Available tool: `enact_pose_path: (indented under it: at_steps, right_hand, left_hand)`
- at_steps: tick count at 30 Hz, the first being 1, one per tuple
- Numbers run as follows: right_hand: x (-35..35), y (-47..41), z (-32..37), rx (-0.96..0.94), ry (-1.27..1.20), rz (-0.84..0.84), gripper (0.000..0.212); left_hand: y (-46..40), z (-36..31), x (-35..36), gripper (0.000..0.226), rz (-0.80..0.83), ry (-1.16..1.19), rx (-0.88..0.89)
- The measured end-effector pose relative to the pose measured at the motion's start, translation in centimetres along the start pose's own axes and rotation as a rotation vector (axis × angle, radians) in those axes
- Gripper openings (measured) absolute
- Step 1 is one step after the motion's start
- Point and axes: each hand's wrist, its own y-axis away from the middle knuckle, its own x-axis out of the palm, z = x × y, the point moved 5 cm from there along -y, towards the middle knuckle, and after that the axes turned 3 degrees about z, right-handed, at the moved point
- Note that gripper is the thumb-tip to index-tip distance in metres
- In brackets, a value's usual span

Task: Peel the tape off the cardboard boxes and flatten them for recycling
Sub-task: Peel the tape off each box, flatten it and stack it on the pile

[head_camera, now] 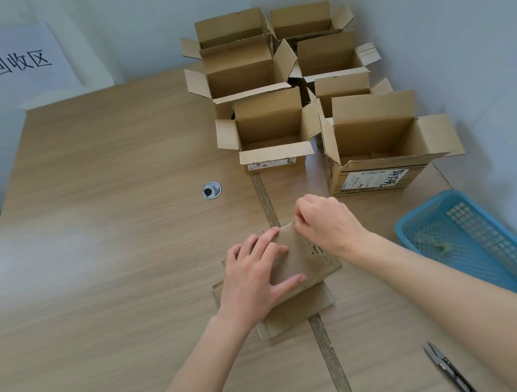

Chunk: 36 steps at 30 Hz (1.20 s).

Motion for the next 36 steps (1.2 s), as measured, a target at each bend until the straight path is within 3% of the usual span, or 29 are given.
enact_pose_path:
  at_steps: [4,11,17,19,22,24,29,36]
  right_hand:
    - [0.6,0.4,-1.7,0.293,-0.336,-0.098,0.016]
    - [1.6,1.1,-3.8,0.535,-0.632,-0.063,0.015]
    - [2.1,3.2,-5.0,0.668,-0.818,-0.210,0.009]
    - [1.9,4.0,-5.2,0.567,-0.814,-0.219,0.006]
    - [1.4,4.8,-4.9,0.248,-0.662,-0.123,0.005]
    - [0.8,4.7,-5.3,0.165,-0.635,-0.119,0.002]
    - [-0.1,4.6,-4.9,0.073,-0.794,0.019,0.051]
    - [0.4,5.7,-4.7,-0.109,-0.528,0.032,0.025]
  left_hand:
    - [-0.2,0.1,-0.1,0.059,0.025,-0.001,-0.013]
    - [-0.1,-0.1,-0.2,0.061,0.040,0.008,-0.020]
    - [-0.2,0.0,-0.5,0.064,0.055,0.000,-0.061]
    - [-0.3,0.1,-0.5,0.065,0.061,0.004,-0.085]
    - [-0.3,0.0,-0.5,0.066,0.070,0.007,-0.084]
    - [-0.3,-0.1,-0.5,0.066,0.073,0.004,-0.085]
    - [-0.2,-0.1,-0.5,0.063,0.063,0.033,-0.088]
    - [-0.3,0.0,-0.3,0.059,0.010,0.057,-0.080]
